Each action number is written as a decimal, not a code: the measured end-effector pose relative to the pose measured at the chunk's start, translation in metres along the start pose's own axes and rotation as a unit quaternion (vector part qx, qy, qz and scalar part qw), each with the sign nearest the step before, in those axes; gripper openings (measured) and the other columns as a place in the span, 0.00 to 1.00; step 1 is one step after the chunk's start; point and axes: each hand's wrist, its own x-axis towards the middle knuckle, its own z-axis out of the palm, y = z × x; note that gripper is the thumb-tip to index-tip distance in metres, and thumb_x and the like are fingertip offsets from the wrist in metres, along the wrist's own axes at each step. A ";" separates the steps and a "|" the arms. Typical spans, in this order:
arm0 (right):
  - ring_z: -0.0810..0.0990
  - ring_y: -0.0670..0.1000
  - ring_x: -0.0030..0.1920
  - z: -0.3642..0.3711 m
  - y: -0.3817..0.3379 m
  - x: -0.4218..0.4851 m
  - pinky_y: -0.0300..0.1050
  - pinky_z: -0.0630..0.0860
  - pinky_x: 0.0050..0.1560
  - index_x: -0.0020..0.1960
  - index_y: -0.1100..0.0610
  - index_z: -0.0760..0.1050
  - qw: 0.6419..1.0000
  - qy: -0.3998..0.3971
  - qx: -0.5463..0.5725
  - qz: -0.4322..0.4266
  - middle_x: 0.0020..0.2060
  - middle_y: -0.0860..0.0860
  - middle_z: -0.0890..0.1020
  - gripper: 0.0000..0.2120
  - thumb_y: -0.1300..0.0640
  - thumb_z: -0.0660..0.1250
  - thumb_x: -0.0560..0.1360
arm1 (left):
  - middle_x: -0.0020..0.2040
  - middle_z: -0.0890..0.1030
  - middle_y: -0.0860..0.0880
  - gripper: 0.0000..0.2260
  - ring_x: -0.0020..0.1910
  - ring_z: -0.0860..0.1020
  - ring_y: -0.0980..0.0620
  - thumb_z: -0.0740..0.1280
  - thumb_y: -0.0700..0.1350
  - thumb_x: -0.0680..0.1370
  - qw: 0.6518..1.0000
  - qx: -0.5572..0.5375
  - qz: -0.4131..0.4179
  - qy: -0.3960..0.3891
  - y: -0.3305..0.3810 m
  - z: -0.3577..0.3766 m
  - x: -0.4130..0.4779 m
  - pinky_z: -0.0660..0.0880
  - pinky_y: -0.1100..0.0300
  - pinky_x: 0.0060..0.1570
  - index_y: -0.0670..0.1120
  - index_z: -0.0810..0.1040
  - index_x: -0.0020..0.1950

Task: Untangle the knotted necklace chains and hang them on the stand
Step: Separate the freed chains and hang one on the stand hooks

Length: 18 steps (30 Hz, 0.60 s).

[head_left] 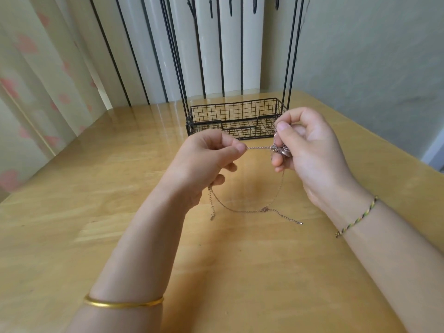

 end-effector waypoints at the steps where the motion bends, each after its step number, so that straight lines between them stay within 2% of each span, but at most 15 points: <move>1: 0.72 0.47 0.24 0.000 0.000 0.000 0.41 0.72 0.27 0.44 0.55 0.70 1.000 -0.001 -0.004 0.005 0.32 0.51 0.73 0.07 0.63 0.58 0.79 | 0.41 0.79 0.48 0.07 0.36 0.77 0.57 0.69 0.40 0.75 1.000 -0.012 -0.002 0.007 0.000 0.001 0.001 0.76 0.64 0.30 0.47 0.77 0.37; 3: 0.72 0.48 0.26 0.001 0.001 0.001 0.38 0.72 0.30 0.44 0.54 0.71 1.000 -0.009 -0.011 0.012 0.32 0.50 0.73 0.07 0.63 0.59 0.79 | 0.44 0.80 0.47 0.07 0.43 0.78 0.54 0.69 0.39 0.75 0.999 -0.034 0.005 0.028 0.000 0.003 0.002 0.80 0.56 0.47 0.46 0.76 0.37; 5: 0.72 0.49 0.29 0.002 0.001 0.001 0.36 0.72 0.30 0.44 0.55 0.71 0.999 -0.026 0.000 0.021 0.32 0.50 0.73 0.07 0.63 0.60 0.79 | 0.43 0.80 0.48 0.07 0.46 0.78 0.52 0.68 0.38 0.75 0.997 -0.054 0.013 0.044 0.001 0.004 0.003 0.77 0.54 0.54 0.45 0.76 0.38; 8: 0.73 0.49 0.29 0.004 0.001 0.000 0.39 0.74 0.34 0.44 0.56 0.72 0.997 -0.056 0.029 0.035 0.30 0.50 0.72 0.06 0.64 0.60 0.78 | 0.42 0.79 0.45 0.06 0.42 0.80 0.52 0.64 0.36 0.77 0.992 -0.116 0.009 0.043 0.002 0.006 0.004 0.78 0.55 0.52 0.43 0.75 0.40; 10: 0.73 0.49 0.31 0.005 0.001 -0.001 0.42 0.75 0.36 0.44 0.56 0.72 0.995 -0.070 0.047 0.045 0.29 0.49 0.72 0.06 0.63 0.60 0.78 | 0.39 0.77 0.45 0.06 0.33 0.77 0.54 0.62 0.35 0.78 0.984 -0.176 0.004 0.033 0.004 0.008 0.002 0.79 0.59 0.41 0.41 0.73 0.41; 12: 0.72 0.48 0.30 0.005 0.000 -0.001 0.43 0.75 0.34 0.43 0.56 0.72 0.993 -0.079 0.073 0.056 0.29 0.49 0.72 0.06 0.63 0.61 0.78 | 0.38 0.76 0.46 0.06 0.26 0.70 0.57 0.61 0.34 0.79 0.982 -0.184 0.001 0.035 0.005 0.009 0.000 0.71 0.66 0.25 0.41 0.72 0.42; 13: 0.72 0.48 0.29 0.004 -0.001 -0.001 0.42 0.74 0.32 0.43 0.56 0.72 0.990 -0.083 0.092 0.062 0.29 0.49 0.73 0.06 0.63 0.61 0.78 | 0.39 0.76 0.46 0.06 0.25 0.66 0.57 0.61 0.35 0.79 0.986 -0.163 0.004 0.037 0.005 0.009 0.000 0.66 0.67 0.22 0.42 0.71 0.43; 14: 0.72 0.48 0.28 0.004 -0.002 -0.001 0.41 0.73 0.30 0.43 0.56 0.72 0.987 -0.086 0.114 0.068 0.29 0.49 0.73 0.06 0.63 0.61 0.78 | 0.39 0.76 0.46 0.05 0.25 0.65 0.57 0.62 0.35 0.78 0.990 -0.134 0.010 0.035 0.005 0.008 -0.001 0.64 0.67 0.22 0.42 0.71 0.44; 16: 0.71 0.47 0.26 0.003 -0.003 -0.001 0.40 0.71 0.27 0.43 0.57 0.72 0.982 -0.089 0.149 0.074 0.29 0.49 0.73 0.06 0.64 0.61 0.78 | 0.43 0.77 0.45 0.05 0.29 0.72 0.56 0.63 0.34 0.77 0.996 -0.081 0.022 0.018 0.004 0.007 -0.001 0.71 0.65 0.26 0.44 0.71 0.46; 18: 0.72 0.47 0.26 0.002 -0.002 -0.001 0.40 0.71 0.26 0.44 0.58 0.72 0.981 -0.089 0.159 0.074 0.28 0.49 0.74 0.05 0.64 0.61 0.78 | 0.47 0.78 0.44 0.07 0.41 0.80 0.51 0.65 0.34 0.76 0.999 -0.042 0.018 -0.010 0.003 0.008 -0.001 0.79 0.56 0.43 0.45 0.73 0.45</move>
